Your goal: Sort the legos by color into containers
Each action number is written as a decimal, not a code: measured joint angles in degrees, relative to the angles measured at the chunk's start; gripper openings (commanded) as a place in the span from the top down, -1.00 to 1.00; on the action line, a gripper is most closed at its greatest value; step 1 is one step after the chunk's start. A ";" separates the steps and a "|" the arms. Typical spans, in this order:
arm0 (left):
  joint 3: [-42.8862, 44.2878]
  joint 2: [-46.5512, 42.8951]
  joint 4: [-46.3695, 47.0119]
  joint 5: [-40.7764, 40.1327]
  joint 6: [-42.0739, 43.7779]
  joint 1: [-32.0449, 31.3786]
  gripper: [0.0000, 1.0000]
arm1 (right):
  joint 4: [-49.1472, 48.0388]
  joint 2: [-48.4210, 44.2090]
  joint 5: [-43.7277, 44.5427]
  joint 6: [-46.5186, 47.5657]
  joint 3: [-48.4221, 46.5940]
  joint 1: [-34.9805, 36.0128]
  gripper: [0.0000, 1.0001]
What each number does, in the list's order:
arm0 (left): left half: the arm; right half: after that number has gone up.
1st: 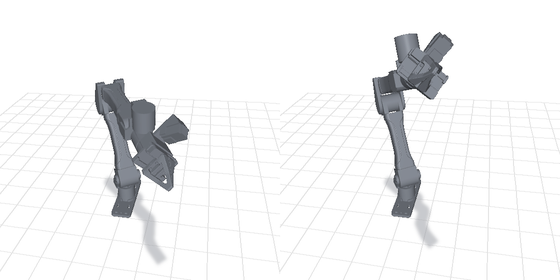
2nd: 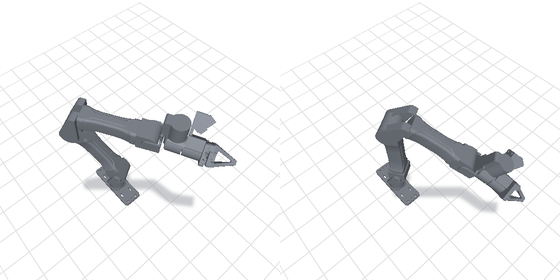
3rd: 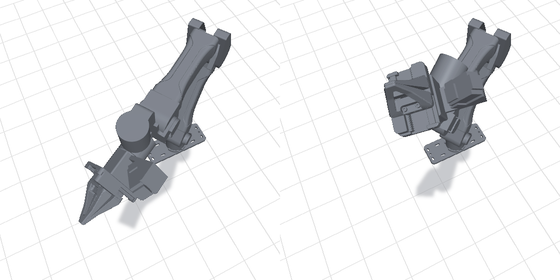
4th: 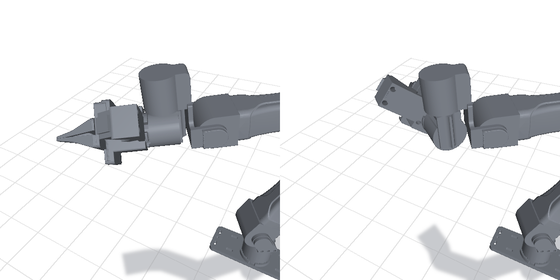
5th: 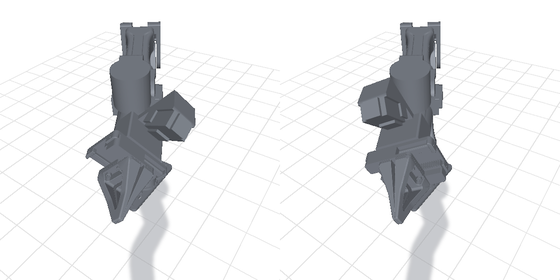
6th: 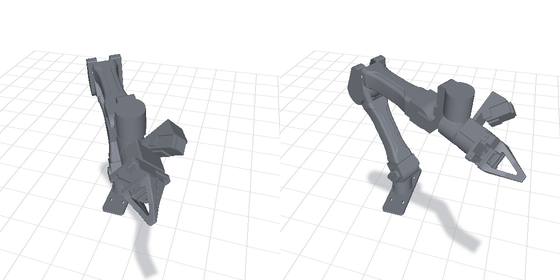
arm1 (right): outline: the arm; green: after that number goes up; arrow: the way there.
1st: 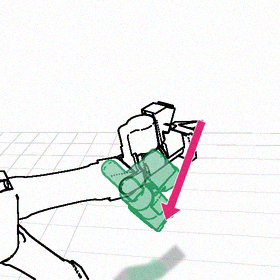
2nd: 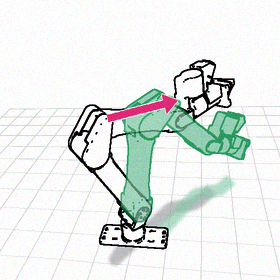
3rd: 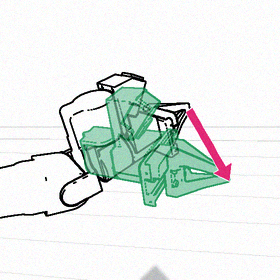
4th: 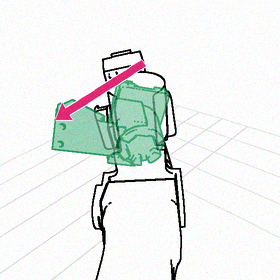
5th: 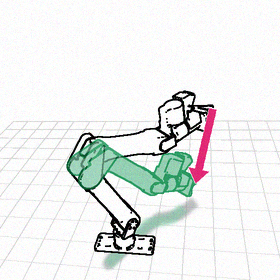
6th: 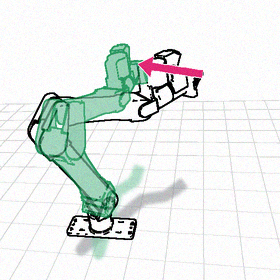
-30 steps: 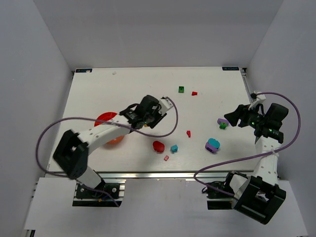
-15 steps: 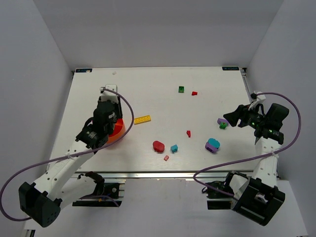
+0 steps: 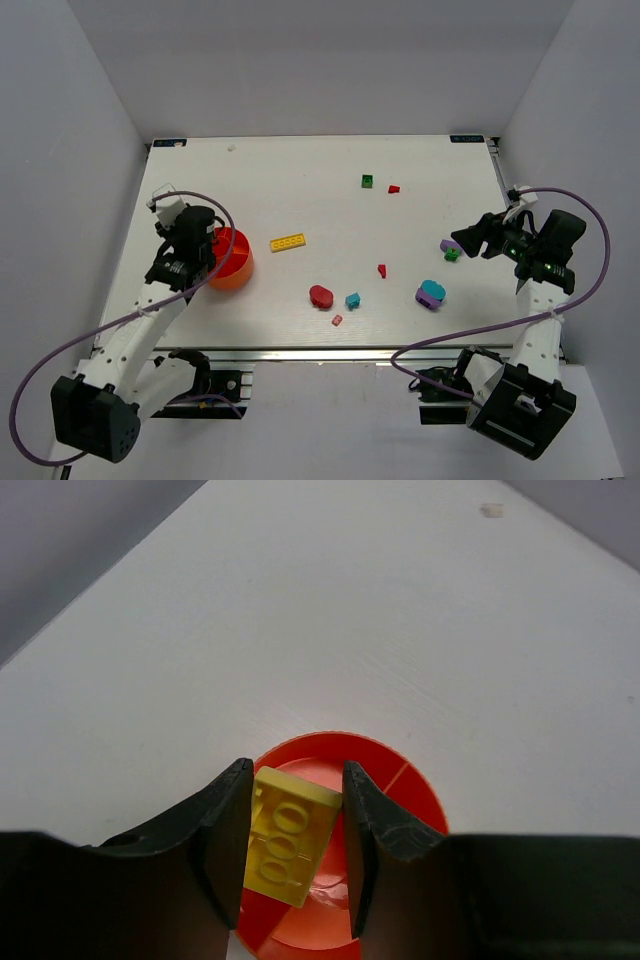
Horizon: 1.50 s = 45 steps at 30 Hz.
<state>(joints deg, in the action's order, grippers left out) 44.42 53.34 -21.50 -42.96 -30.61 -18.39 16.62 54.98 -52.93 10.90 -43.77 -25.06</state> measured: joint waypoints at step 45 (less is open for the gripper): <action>-3.34 6.10 -3.56 5.95 -14.38 6.99 -0.39 | 0.15 0.00 -1.36 0.96 0.09 0.00 -0.65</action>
<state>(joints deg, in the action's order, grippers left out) 41.08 59.44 -25.06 -37.01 -44.99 -11.40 16.78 54.98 -54.28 11.86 -43.68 -25.06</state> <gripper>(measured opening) 0.694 0.731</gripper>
